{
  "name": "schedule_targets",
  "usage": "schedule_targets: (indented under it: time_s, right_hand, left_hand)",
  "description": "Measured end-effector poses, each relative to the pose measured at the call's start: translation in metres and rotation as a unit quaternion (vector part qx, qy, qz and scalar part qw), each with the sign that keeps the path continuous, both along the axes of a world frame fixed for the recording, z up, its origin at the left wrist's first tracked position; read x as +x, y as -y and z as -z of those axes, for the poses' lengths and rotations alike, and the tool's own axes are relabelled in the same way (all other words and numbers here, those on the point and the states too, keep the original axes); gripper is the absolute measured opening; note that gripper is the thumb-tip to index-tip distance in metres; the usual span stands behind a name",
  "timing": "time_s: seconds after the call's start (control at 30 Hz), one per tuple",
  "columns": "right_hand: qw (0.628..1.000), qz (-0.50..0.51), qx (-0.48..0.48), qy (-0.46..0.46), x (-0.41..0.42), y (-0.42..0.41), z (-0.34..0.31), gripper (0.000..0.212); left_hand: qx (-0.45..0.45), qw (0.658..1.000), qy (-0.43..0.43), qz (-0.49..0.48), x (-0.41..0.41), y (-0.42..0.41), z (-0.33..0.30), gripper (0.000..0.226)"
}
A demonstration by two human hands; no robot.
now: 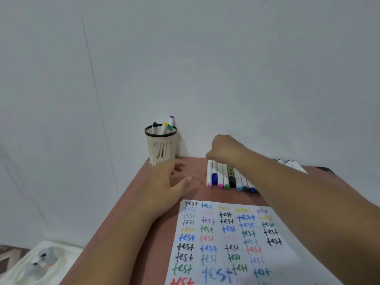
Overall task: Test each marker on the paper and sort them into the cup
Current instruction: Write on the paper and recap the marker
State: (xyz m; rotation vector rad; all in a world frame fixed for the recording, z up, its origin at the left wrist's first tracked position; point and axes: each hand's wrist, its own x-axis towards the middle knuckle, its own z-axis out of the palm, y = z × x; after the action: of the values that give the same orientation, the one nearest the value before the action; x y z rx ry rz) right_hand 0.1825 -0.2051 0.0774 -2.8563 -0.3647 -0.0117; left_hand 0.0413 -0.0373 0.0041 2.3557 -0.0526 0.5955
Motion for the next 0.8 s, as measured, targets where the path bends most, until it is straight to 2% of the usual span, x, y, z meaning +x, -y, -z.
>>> schedule_targets:
  time_s: [0.1,0.33,0.43,0.53,0.6,0.67,0.73,0.8]
  right_hand:
    - [0.999,0.011,-0.039,0.005,0.000,-0.003,0.017,0.019]
    - [0.999,0.021,-0.043,0.010,0.001,-0.030,0.027,0.012]
    - [0.999,0.033,0.029,0.011,0.000,-0.031,0.025,0.015]
    - [0.982,0.045,0.184,-0.019,-0.008,-0.023,0.015,0.017]
    - [0.935,0.053,0.341,-0.077,-0.021,-0.010,0.007,0.019]
    - [0.861,0.050,0.486,-0.142,-0.043,0.005,0.001,0.020]
    - [0.794,0.037,0.580,-0.179,-0.068,0.024,-0.001,0.018]
    - [0.746,0.013,0.638,-0.192,-0.092,0.044,-0.001,0.015]
  left_hand:
    - [-0.015,1.000,-0.002,0.005,0.002,0.000,0.003,0.035]
    - [-0.018,1.000,-0.002,0.006,0.008,-0.004,0.007,0.036]
    - [-0.023,1.000,0.010,0.001,0.007,-0.006,0.006,0.034]
    - [-0.028,0.999,0.018,-0.002,0.006,-0.007,0.008,0.036]
    - [-0.021,0.999,0.023,0.006,0.003,-0.005,0.004,0.039]
    - [-0.013,0.999,0.028,0.016,0.000,-0.001,0.001,0.041]
    - [-0.023,0.999,0.037,0.030,-0.005,0.010,-0.004,0.041]
    - [-0.042,0.996,0.051,0.061,-0.012,0.029,-0.012,0.043]
